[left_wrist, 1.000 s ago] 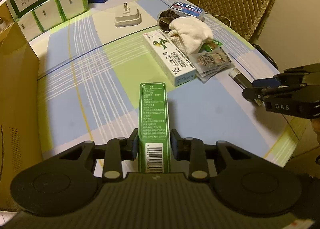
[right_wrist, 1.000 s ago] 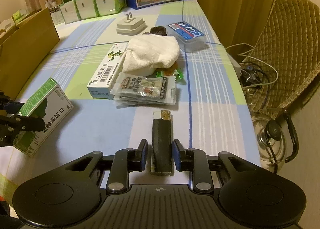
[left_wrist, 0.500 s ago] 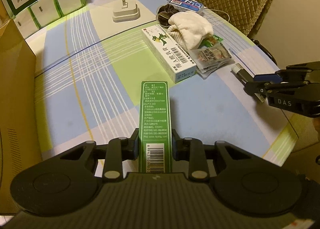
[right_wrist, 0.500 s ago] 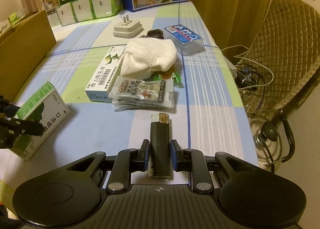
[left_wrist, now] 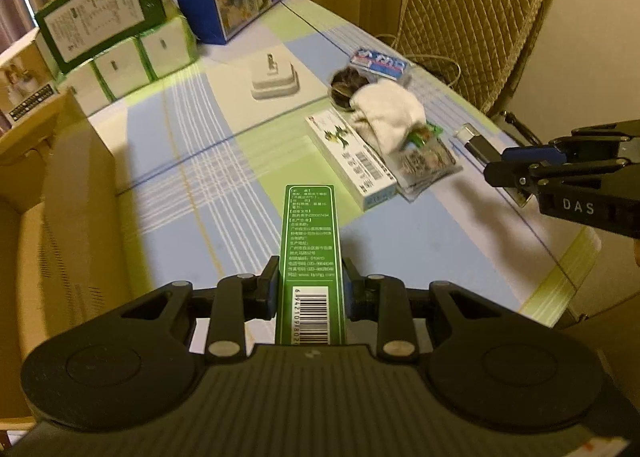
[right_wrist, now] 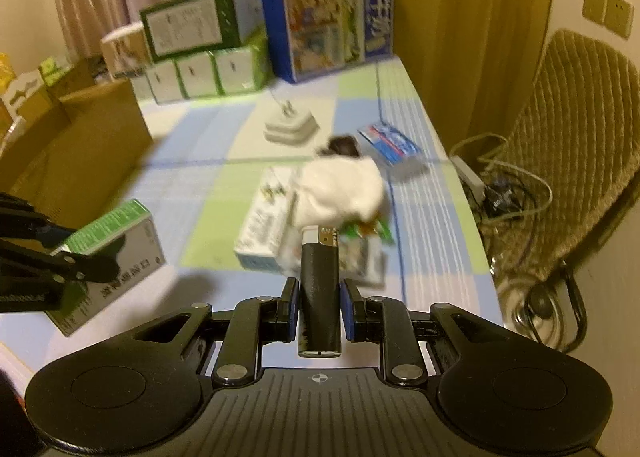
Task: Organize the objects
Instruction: 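Carry the green box and lighter into the cardboard box and release both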
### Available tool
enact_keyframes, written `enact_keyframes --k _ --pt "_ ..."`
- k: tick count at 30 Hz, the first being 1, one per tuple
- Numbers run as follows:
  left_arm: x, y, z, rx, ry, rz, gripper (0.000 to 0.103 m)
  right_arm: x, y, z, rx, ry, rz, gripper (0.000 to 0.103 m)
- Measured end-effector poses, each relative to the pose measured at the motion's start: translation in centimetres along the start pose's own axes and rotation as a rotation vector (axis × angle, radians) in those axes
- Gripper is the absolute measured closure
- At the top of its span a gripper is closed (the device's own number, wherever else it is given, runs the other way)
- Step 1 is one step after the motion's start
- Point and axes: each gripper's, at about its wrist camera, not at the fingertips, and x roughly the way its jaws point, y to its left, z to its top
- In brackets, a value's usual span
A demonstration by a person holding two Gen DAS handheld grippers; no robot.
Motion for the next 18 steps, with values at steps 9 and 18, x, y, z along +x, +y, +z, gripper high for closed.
enact_keyframes --k 9,18 --pt "-6.7 5.9 1.0 -0.076 -0.084 0.061 0.078 -2.0 7.3 5.1 -0.069 -0.059 0.138 0.085" --pt "-12.8 16.6 -0.5 -0.185 -0.114 0.252 0.078 -1.4 18.2 11.3 -0.107 -0.087 0.344 0.085"
